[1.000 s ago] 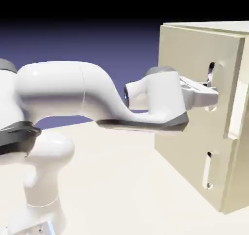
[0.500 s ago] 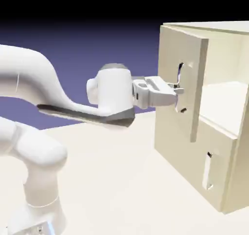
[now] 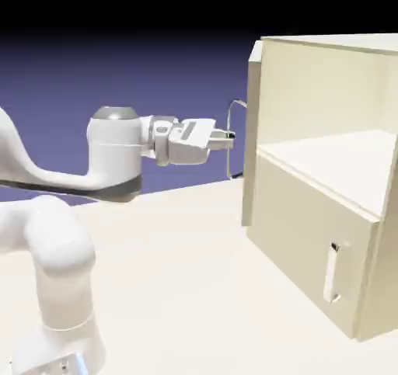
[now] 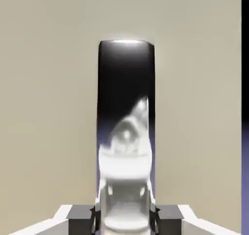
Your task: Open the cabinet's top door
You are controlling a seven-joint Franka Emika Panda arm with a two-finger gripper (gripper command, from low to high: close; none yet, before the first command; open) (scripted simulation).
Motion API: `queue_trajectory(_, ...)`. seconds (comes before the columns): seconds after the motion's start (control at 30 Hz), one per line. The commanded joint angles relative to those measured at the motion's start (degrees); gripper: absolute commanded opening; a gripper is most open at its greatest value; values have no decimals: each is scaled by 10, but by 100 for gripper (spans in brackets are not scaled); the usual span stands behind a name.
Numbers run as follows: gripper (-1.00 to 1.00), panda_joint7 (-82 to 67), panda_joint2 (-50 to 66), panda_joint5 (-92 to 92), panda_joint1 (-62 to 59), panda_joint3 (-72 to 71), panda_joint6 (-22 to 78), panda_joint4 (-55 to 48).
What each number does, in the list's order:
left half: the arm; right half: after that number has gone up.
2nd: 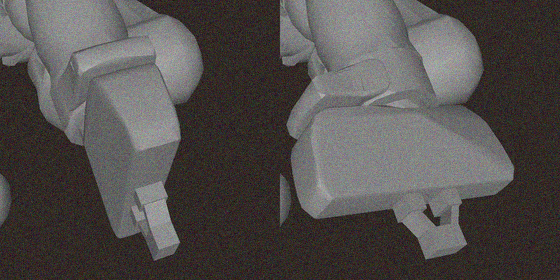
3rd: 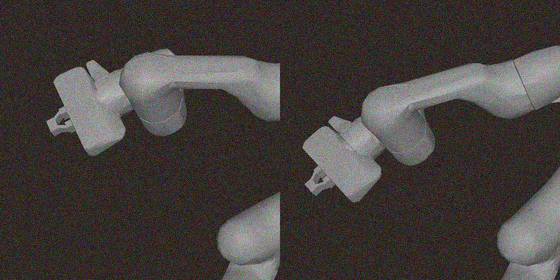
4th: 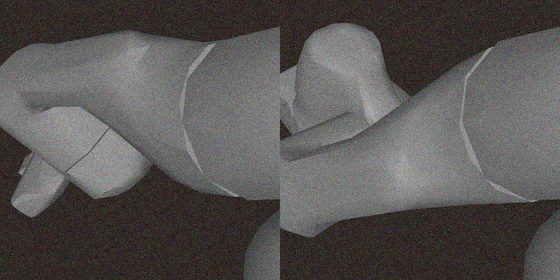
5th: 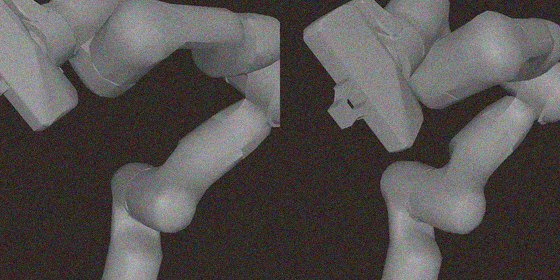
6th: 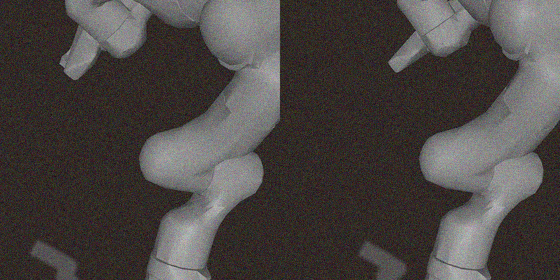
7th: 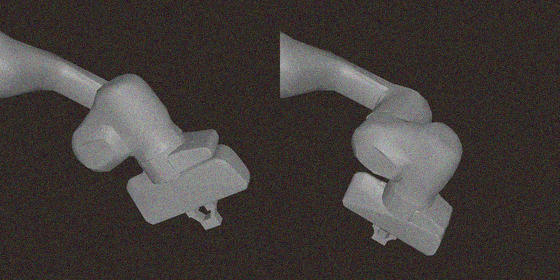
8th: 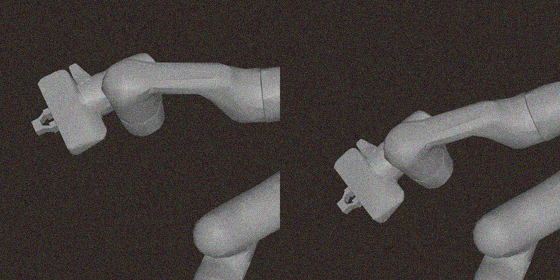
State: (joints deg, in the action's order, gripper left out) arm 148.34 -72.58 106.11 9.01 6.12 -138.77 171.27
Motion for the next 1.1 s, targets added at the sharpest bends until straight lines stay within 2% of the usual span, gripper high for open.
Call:
queue_trajectory(0.0,-100,-11,-11,-26,1,-16,11,6)
queue_trajectory(0.3,-100,-81,-79,-250,49,-182,138,34)
queue_trajectory(0.57,-100,-94,-60,-428,92,-348,280,0)
queue_trajectory(0.8,-100,-82,6,-562,72,-493,411,-87)
queue_trajectory(1.07,-100,-68,86,-678,-43,-651,562,-245)
